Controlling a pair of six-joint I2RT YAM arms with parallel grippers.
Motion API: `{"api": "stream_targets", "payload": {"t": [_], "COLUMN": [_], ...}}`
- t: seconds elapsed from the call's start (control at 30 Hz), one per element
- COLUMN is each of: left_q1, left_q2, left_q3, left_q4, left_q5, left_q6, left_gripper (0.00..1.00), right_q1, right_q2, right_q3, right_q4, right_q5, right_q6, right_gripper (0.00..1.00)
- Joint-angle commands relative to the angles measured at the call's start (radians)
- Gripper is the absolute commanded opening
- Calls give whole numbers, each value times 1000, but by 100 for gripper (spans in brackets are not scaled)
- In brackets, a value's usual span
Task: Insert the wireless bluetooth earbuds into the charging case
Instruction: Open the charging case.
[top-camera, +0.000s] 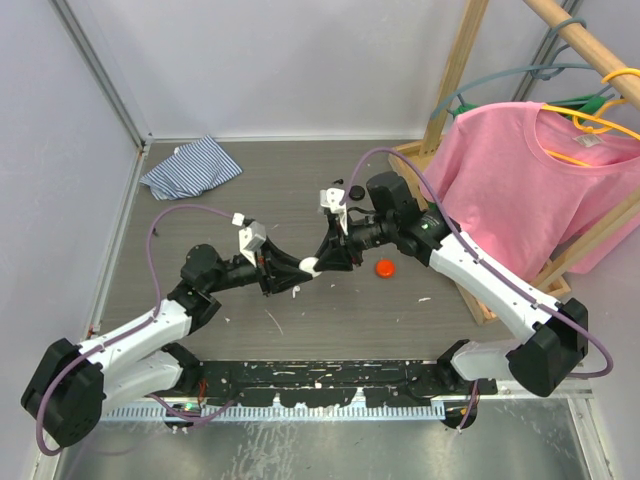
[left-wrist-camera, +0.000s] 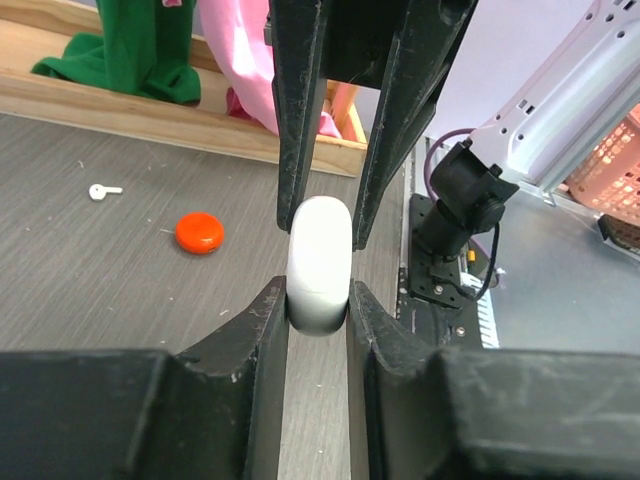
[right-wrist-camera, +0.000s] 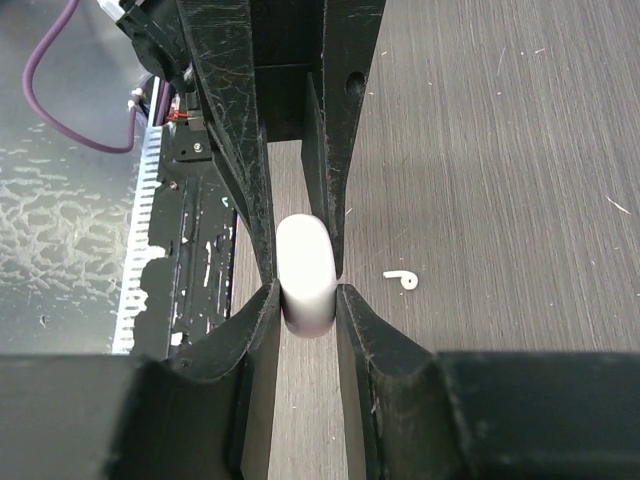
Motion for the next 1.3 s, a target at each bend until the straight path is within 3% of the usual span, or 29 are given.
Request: {"api": "stream_targets", "payload": {"t": [0.0,0.17,0.33,0.6,1.27], "left_q1": [0,1,0,0,-1], "left_q2": [-6,-15,-42,-63,-56], "left_q3": [43,37,10,-10,-21], "left_q4": [37,20,8,13,6], "left_q5": [25,26,8,2,61], "left_q6": [8,48,107,150,165], "left_gripper": [17,0,0,0,0], "right_q1": [19,23,24,25,25], "right_q2": [-4,-11,-26,-23,-59], "right_q3": [60,58,44,29,1], "right_q4": [8,11,27,34,118], "right_q5": [30,42,61,71,209], "right_q6": [-19,-15,-7,-3,59], "right_gripper": [1,8,25,43,45]}}
